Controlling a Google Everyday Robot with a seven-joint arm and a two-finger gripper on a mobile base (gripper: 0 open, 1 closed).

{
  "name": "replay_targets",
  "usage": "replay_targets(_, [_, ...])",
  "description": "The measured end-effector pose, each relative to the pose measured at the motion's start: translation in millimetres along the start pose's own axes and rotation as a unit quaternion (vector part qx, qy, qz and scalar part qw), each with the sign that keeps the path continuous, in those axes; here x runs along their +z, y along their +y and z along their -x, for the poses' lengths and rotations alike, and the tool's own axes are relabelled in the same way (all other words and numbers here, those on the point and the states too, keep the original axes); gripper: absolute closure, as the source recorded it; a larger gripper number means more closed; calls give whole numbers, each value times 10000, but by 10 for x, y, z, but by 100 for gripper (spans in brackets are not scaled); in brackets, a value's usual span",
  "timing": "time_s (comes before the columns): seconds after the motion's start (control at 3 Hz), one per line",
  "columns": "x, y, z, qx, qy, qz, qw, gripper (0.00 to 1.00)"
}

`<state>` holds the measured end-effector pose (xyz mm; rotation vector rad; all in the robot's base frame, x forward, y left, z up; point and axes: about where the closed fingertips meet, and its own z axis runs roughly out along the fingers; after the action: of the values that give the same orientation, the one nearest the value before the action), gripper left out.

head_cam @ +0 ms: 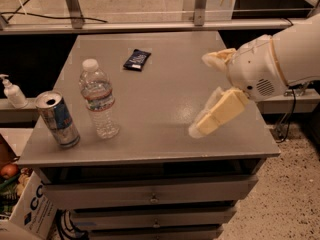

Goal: Pick water bottle

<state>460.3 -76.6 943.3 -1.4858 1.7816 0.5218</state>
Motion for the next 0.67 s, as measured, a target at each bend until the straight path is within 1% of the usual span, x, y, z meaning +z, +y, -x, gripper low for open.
replay_targets(0.33, [424,41,166,-145,-558,190,9982,0])
replay_targets(0.67, [672,64,270,-232,-898,301,9952,0])
